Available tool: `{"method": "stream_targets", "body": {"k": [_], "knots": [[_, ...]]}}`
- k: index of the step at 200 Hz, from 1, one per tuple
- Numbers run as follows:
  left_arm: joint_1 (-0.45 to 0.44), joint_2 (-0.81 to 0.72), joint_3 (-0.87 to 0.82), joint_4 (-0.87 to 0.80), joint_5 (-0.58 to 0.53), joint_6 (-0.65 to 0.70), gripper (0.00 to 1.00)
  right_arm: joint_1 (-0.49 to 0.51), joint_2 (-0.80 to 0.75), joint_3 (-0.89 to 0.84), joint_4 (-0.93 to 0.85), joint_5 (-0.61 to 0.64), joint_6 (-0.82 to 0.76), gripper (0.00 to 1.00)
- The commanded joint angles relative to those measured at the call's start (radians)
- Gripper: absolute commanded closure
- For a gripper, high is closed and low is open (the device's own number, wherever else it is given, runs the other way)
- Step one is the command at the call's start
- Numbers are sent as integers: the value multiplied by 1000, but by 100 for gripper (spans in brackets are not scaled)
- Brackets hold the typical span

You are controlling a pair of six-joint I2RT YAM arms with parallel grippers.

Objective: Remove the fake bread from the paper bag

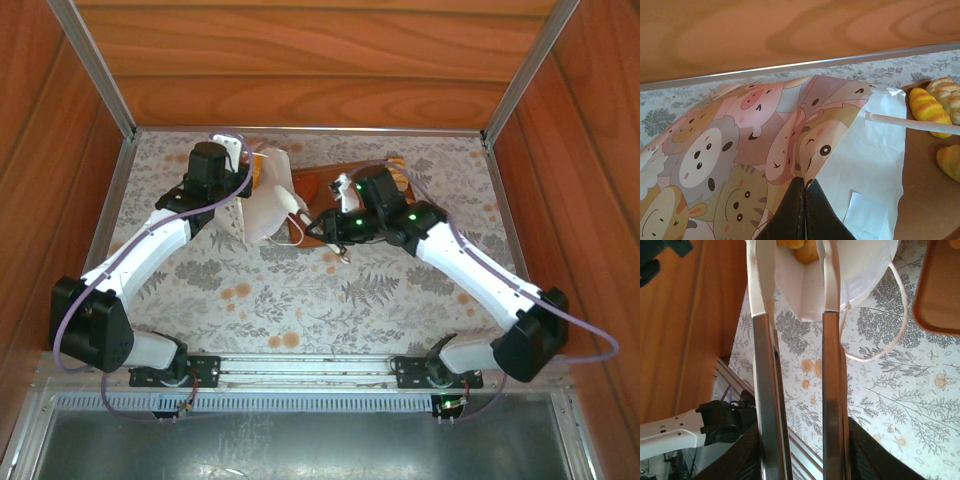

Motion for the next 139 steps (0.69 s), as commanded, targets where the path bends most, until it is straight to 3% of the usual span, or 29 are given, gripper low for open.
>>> {"method": "stream_targets", "body": {"k": [1,75,139], "knots": [[-3,4,21,-10,21,-4,100,10,79,77,-11,41,-30,60],[-2,0,44,-44,35,21,100,19,398,347,-66,121,-25,59],[-3,-5,54,-54,37,24,100,21,556,529,-92,170,-23,57]]}}
